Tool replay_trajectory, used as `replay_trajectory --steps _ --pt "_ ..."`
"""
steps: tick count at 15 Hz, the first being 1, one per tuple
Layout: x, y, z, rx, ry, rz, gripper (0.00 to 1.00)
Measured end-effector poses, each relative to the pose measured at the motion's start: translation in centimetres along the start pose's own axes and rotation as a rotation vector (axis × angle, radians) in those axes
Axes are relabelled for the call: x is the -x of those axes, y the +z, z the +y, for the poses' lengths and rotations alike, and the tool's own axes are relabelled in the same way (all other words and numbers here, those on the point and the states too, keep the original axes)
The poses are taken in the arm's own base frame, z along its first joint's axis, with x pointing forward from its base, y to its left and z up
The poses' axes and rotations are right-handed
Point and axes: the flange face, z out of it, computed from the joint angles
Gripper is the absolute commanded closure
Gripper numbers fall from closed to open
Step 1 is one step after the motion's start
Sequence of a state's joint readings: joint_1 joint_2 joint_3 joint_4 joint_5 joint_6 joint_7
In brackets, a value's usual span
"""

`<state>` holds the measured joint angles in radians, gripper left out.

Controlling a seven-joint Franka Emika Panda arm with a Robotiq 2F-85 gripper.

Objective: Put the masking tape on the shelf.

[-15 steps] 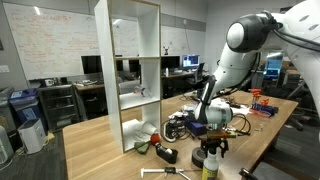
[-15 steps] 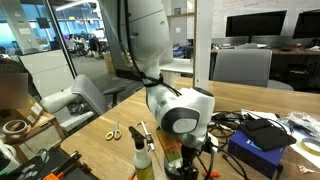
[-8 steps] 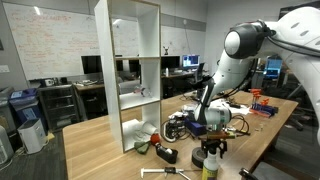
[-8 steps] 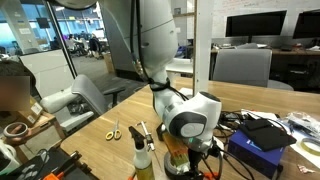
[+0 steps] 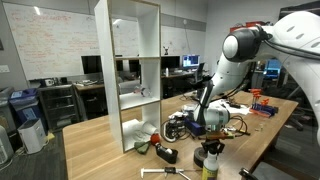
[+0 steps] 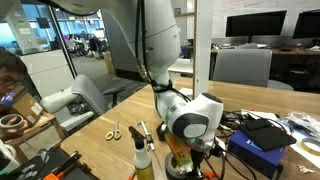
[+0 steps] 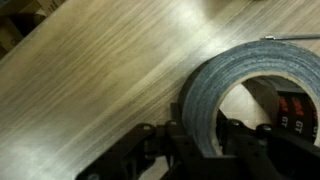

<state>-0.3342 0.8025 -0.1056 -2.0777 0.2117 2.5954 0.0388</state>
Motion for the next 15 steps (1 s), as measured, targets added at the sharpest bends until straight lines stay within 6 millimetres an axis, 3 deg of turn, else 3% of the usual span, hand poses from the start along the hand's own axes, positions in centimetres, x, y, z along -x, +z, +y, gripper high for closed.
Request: replay_trajectory --steps 3,6,10,15 --pt "-0.2 -0.4 0.3 0.005 0.001 0.007 0.88" --pt "-0.5 -2.5 0.2 0.013 -0.009 0.027 0.88" --pt "0.4 -8.3 -1.0 0.045 -0.040 0.076 0.88" --pt "4.1 -16.5 -3.2 0.088 -0.065 0.124 0.88"
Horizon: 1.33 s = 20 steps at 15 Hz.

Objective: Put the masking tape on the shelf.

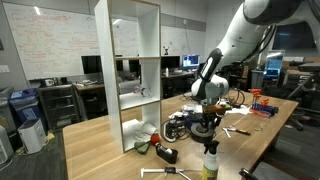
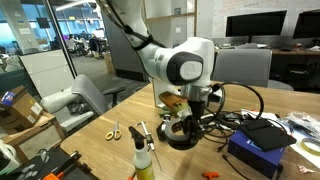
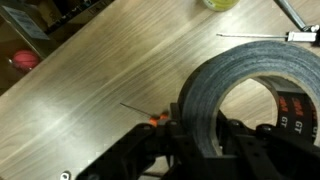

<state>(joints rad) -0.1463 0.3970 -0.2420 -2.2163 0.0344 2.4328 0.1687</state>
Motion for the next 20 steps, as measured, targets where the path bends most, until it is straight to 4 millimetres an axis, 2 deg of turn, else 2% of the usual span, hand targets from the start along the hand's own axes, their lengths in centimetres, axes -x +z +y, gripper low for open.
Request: replay_trajectory --steps 3,6,12,16,20 --pt "1.9 -5.2 -1.5 0.029 -0.025 0.021 0.89" --pt "3.8 -10.9 -4.2 0.090 -0.084 0.086 0.89" --pt "9.1 -21.4 -13.2 0.190 -0.262 0.271 0.88" --pt "11.8 -26.1 -18.6 0.222 -0.340 0.407 0.89" --pt "13.0 -28.4 -21.4 0.188 -0.300 0.501 0.90"
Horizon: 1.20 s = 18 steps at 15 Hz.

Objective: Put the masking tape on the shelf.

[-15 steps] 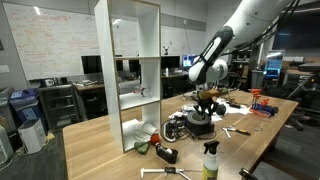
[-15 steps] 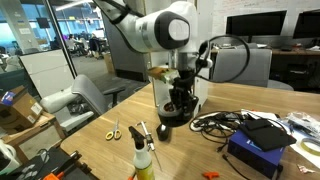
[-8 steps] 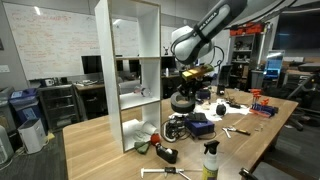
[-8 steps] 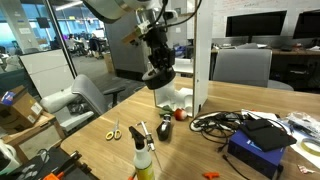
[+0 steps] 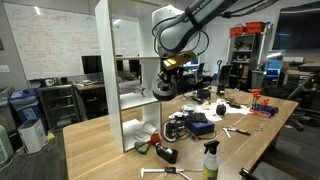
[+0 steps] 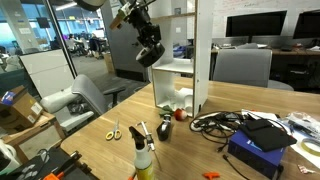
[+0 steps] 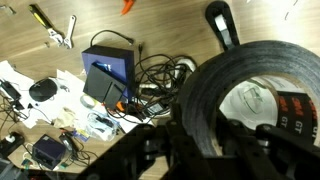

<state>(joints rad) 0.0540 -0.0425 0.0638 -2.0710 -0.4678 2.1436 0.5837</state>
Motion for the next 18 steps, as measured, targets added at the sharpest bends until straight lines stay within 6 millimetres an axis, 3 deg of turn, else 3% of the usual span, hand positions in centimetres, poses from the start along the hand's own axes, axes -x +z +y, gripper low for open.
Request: replay_trajectory --steps 3,6,15,18 --pt "-0.6 -0.1 -1.0 -0.028 0.062 0.053 0.90" --pt "-1.3 1.1 -2.2 -0.029 0.110 0.095 0.91" --pt "-5.5 9.5 -10.1 -0.005 0.063 0.054 0.92" --pt "-8.0 10.5 -11.7 0.006 0.063 0.075 0.92"
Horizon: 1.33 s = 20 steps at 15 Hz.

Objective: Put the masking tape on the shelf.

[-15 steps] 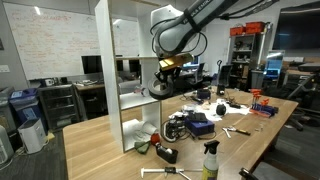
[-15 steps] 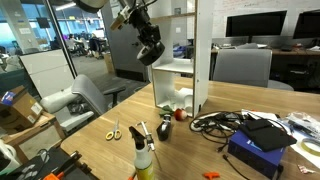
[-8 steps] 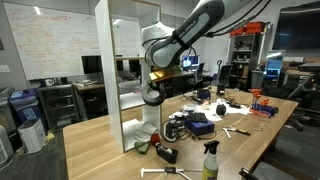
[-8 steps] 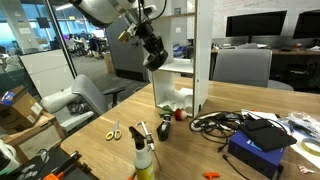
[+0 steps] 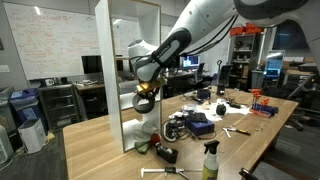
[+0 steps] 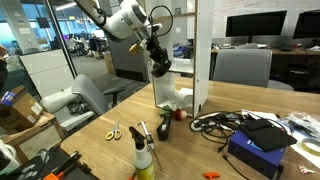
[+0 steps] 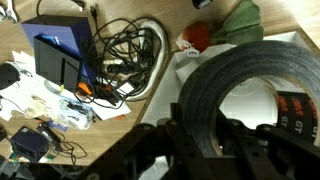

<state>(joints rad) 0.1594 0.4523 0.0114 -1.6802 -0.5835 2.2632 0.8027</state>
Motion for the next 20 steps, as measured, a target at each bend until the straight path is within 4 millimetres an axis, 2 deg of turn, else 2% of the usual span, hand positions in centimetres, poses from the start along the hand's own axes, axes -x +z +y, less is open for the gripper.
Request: replay_trajectory --steps 5,9,13,20 --pt "-3.7 -1.9 -0.2 0.008 0.021 0.077 0.92" --pt "-5.1 -2.7 0.0 0.000 0.032 0.117 0.93" --pt "-6.3 -1.7 -1.1 0.017 0.020 0.180 0.94" --pt "-9.2 2.3 -2.2 0.052 0.034 0.215 0.93"
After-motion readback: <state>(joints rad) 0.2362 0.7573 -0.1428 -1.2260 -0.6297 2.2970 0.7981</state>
